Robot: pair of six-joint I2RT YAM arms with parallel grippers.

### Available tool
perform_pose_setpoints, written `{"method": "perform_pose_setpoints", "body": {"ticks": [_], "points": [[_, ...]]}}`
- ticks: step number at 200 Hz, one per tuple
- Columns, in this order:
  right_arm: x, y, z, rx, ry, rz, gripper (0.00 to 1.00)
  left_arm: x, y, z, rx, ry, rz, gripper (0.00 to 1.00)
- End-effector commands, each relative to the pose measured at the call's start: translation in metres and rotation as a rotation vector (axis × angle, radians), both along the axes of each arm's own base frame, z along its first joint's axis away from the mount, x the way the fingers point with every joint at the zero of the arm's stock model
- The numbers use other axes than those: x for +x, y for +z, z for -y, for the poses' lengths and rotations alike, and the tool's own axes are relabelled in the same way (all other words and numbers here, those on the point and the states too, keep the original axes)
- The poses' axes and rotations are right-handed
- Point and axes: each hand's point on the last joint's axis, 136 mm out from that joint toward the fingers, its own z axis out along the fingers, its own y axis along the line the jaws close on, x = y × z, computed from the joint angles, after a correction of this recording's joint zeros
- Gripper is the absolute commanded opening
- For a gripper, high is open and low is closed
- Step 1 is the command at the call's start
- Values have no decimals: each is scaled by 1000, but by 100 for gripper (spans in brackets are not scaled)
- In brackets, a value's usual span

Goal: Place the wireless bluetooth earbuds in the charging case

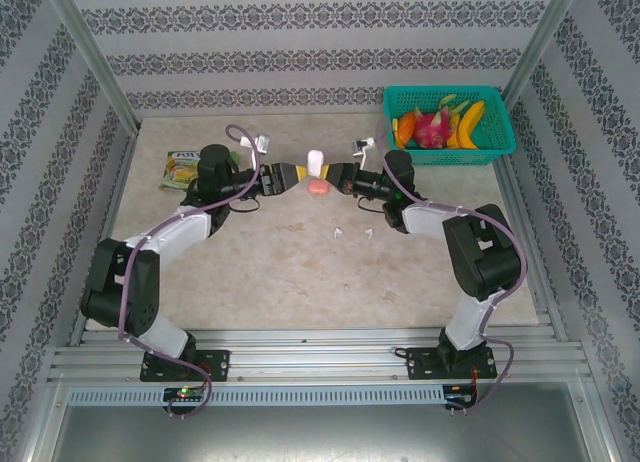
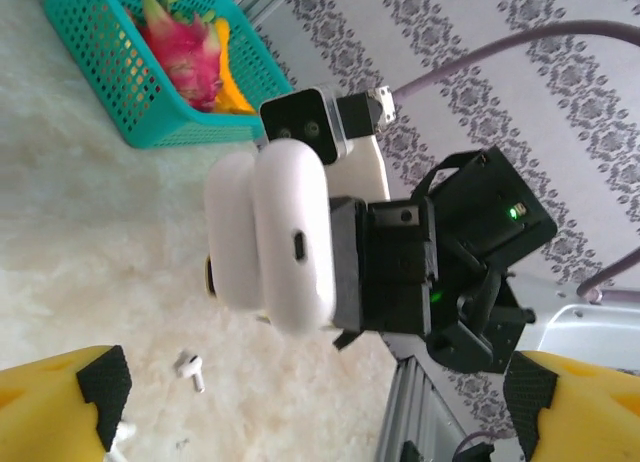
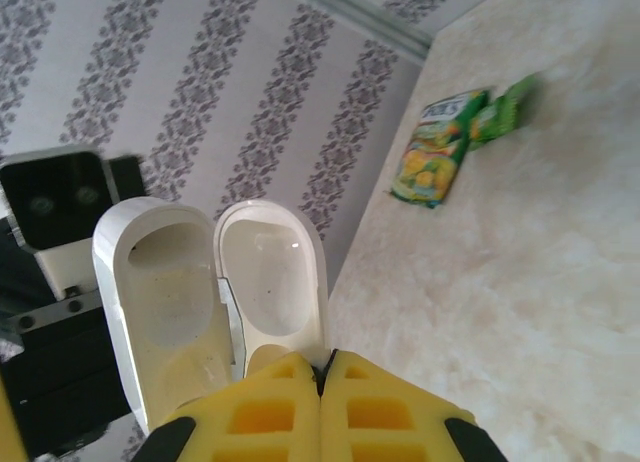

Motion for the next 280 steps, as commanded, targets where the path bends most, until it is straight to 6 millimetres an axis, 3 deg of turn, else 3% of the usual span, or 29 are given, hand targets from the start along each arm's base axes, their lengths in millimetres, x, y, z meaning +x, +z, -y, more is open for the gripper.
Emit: {"method": "perform_pose_setpoints", "body": {"ticks": [1,47,106,173,214,280], "points": [[1,24,11,-73,14,106,0,-10,30,-7,164,-27,122,99],[-4,7,25,-499,52,249,0,-21,33,-7,398,-218,99,96],[-34,17,23,-725,264,404,0,-18,15,2,425,-389,19,81],[-60,5,2,-833,419,442,0,-32,-13,14,432,-513,-45,70],[-63,0,-1,-838,440,440,0,-44,-17,18,384,-571,-73,62],[-64,7,-11,-822,448,457,0,-56,-28,28,359,-625,-103,59]]}}
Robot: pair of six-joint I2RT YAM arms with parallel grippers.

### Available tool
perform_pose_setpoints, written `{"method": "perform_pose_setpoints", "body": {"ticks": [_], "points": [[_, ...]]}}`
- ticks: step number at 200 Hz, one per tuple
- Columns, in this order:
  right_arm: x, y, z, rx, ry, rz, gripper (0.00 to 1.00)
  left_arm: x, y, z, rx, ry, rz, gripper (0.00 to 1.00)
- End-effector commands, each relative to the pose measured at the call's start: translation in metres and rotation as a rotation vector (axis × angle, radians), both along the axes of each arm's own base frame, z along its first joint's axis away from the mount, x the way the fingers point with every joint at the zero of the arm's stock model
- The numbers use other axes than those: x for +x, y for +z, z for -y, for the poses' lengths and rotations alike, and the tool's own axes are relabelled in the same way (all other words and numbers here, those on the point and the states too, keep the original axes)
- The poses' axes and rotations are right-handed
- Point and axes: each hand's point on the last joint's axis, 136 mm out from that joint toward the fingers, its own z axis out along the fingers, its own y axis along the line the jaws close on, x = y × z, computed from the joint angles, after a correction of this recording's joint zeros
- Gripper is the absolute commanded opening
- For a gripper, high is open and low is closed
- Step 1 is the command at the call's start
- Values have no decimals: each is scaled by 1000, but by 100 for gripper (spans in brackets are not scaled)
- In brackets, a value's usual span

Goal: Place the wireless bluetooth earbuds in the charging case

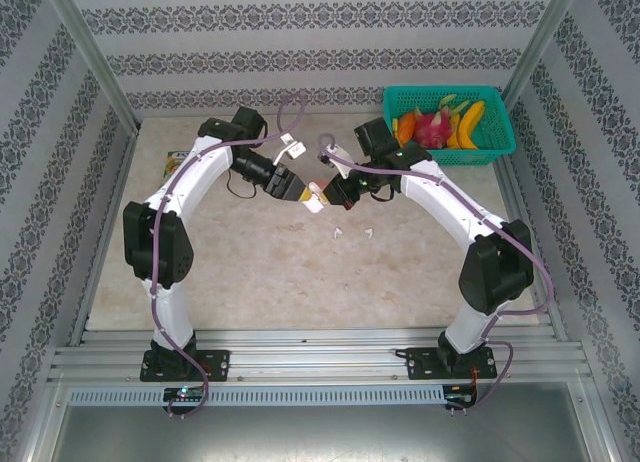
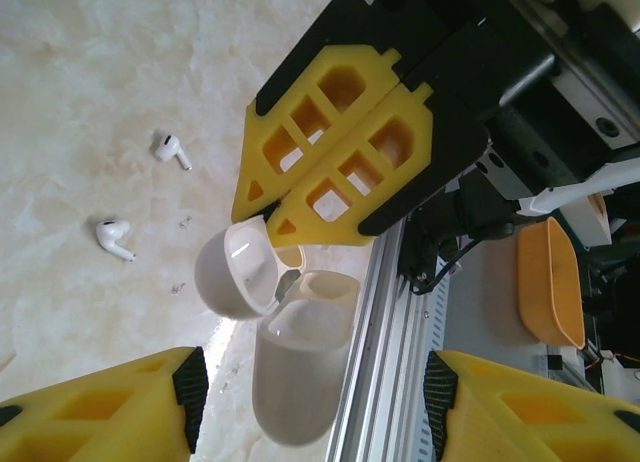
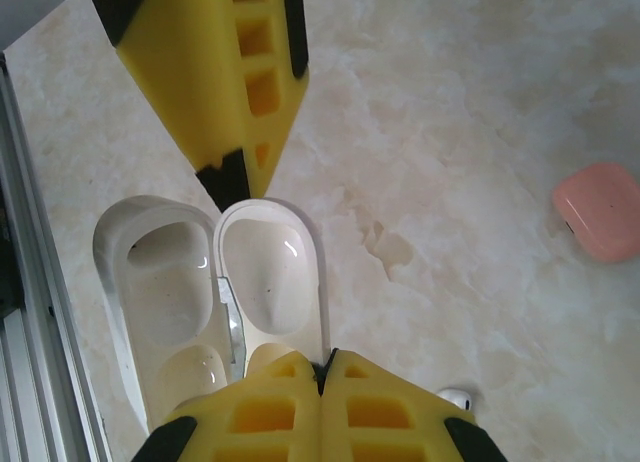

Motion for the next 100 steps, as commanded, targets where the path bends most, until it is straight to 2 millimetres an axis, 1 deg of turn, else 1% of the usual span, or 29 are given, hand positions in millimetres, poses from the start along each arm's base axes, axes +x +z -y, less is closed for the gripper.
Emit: {"method": "perform_pose_setpoints", "body": {"ticks": [1,39,77,100], "points": [[0,10,-8,8,29,29,0,-11,-4,7,-32,-46,-40,59],[0,10,-10,4,32,34,0,-14,-5,12,-48,-64,-49,48],[1,10,-8,-1,27,37,0,-18,-7,12,-55,-78,-71,46],[2,9,-9,-3,27,38,0,-21,-8,12,-57,-87,-84,43]]}}
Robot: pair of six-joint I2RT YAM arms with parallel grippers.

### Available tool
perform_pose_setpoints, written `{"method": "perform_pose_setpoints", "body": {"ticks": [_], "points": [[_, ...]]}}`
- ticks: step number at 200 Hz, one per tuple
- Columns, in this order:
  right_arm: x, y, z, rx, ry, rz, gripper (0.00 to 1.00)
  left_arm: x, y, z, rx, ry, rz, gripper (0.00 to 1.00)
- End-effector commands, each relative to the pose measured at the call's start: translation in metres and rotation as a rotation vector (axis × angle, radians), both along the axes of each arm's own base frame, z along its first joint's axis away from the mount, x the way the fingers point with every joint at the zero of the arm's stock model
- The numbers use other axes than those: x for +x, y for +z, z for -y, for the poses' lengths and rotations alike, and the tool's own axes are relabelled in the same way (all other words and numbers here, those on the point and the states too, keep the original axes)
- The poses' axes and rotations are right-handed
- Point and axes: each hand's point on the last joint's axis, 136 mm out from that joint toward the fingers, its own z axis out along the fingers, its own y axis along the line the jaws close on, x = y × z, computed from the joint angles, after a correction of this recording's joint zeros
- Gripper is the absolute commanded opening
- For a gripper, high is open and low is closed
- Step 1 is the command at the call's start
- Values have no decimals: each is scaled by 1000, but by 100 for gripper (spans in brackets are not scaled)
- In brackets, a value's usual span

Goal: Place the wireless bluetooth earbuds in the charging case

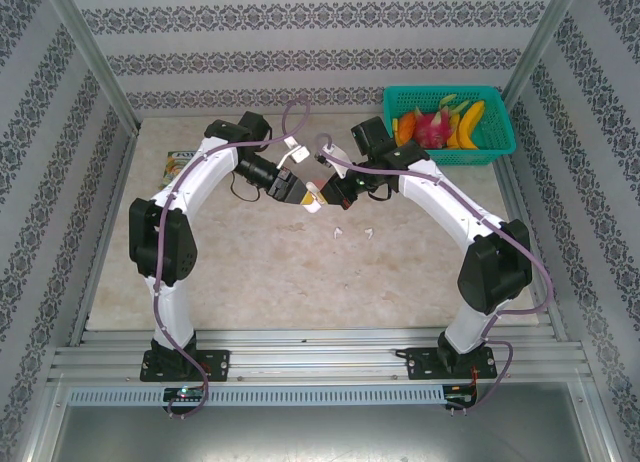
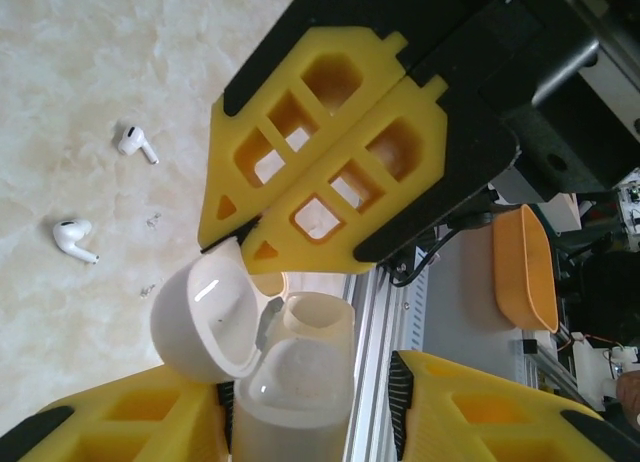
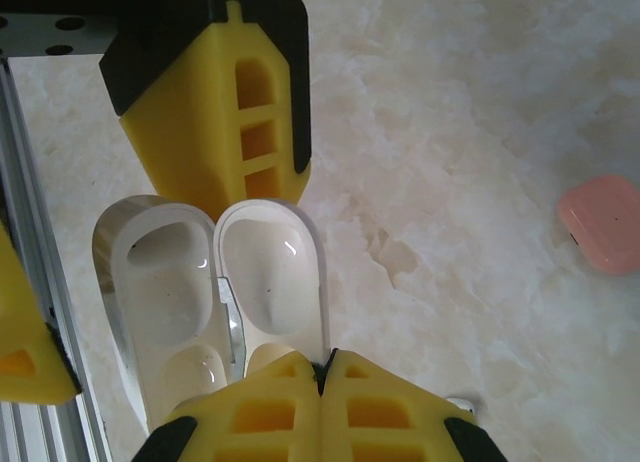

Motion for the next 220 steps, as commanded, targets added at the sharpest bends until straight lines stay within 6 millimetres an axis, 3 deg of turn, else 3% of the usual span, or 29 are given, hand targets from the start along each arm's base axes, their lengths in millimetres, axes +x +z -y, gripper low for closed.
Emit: {"method": "perform_pose_setpoints", "body": {"ticks": [1,72,115,128,138,159,178,220], "points": [[3,6,-4,1,20,30,0,-13,-3,4,-24,-44,-45,43],[4,7,-4,-6,18,34,0,-11,-3,6,-34,-45,-44,33],[7,8,-1,-8,-6,38,0,-9,-3,6,-40,-41,-40,11],[13,14,4,16,-50,34,30,-8,-3,6,-38,-35,-29,7],[15,23,11,49,-88,27,41,-6,-4,5,-36,-25,-17,4],[12,42,28,145,-168,1,51,3,-4,-2,-27,32,42,0],[1,45,39,199,-233,-24,57,14,2,-8,-20,110,129,0],[-1,-1,58,120,-522,-144,60,40,27,-25,14,345,393,0]]}}
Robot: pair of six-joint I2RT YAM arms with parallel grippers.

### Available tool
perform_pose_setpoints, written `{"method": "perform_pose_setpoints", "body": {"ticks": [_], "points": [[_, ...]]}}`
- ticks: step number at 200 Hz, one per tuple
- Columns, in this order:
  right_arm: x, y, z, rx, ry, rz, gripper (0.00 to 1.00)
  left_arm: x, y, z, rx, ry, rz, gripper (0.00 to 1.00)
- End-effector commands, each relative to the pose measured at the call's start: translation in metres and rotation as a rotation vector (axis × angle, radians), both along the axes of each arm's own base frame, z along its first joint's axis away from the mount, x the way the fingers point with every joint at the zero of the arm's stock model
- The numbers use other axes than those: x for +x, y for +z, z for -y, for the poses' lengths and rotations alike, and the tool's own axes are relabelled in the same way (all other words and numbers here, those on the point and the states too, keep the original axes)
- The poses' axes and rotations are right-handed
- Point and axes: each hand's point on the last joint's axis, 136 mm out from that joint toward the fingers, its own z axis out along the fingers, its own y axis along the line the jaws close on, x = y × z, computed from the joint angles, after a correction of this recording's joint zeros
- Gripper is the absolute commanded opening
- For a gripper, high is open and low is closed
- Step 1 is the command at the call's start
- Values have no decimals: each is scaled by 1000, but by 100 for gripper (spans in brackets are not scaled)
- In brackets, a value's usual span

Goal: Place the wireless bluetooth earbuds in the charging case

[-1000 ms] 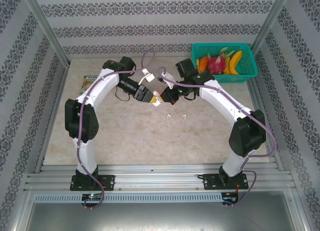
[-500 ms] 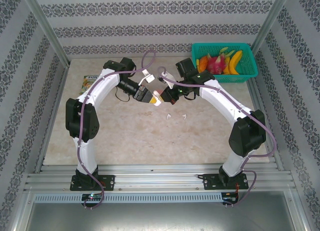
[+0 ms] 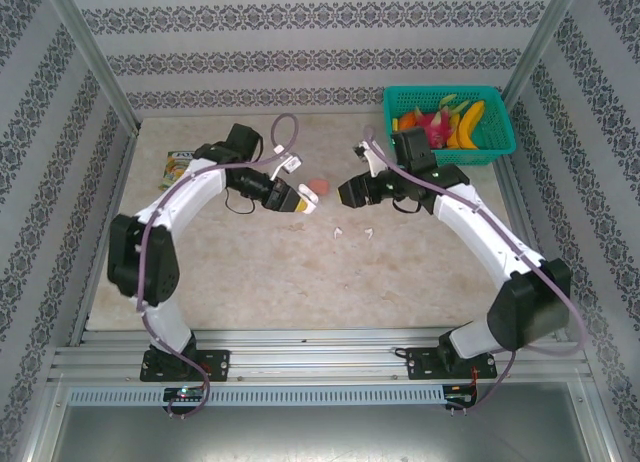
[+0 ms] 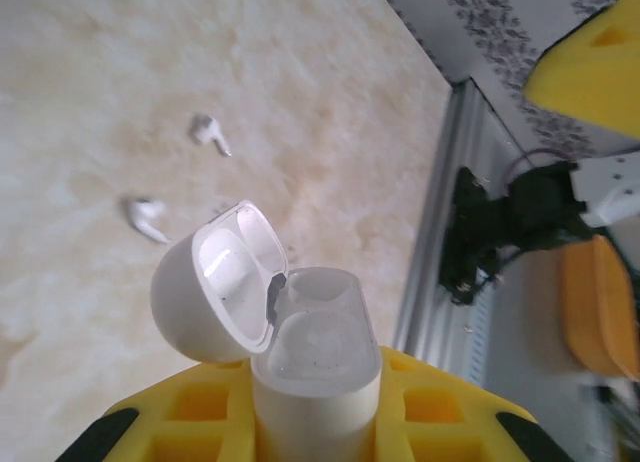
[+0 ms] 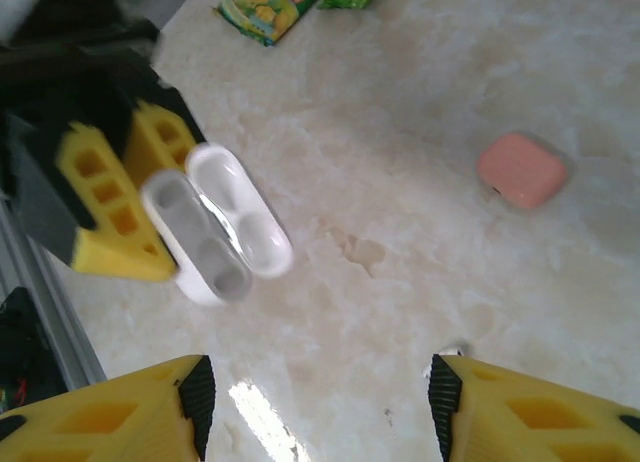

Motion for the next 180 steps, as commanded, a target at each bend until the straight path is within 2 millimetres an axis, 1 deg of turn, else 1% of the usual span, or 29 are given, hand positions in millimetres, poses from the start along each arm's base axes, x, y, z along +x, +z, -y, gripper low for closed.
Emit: {"method": "perform_pose_setpoints", "body": {"ticks": [1,15,19,42,43,50,52,58,72,96,121,127,140,163,180], "points": [[7,-26,6,-20,-195,-101,60,37,49,-7,-38,178,273,0],[8,-39,9,-56,-283,-129,61,44,55,-13,-46,250,356,0],[8,-42,10,-69,-311,-137,61,48,60,-15,-52,278,397,0],[13,-57,20,-125,-470,-185,62,56,62,-28,-51,425,582,0],[13,-58,21,-131,-481,-187,62,55,60,-29,-47,431,582,0],[15,-65,27,-152,-541,-211,62,57,61,-33,-56,473,634,0],[15,-66,28,-156,-552,-216,62,57,59,-35,-53,485,636,0],[16,-71,28,-159,-570,-232,62,58,58,-39,-62,524,662,0],[17,-83,34,-204,-644,-270,63,57,46,-45,-57,577,664,0],[14,-106,31,-276,-692,-323,64,53,27,-47,-76,610,649,0],[9,-131,22,-330,-731,-382,64,44,25,-52,-195,662,745,0],[9,-136,20,-339,-744,-397,64,42,21,-54,-212,671,754,0],[7,-148,15,-358,-766,-422,64,37,25,-55,-266,679,802,0],[9,-162,9,-378,-821,-447,62,34,24,-56,-298,680,832,0],[12,-168,4,-393,-844,-448,61,30,25,-53,-321,658,849,0]]}}
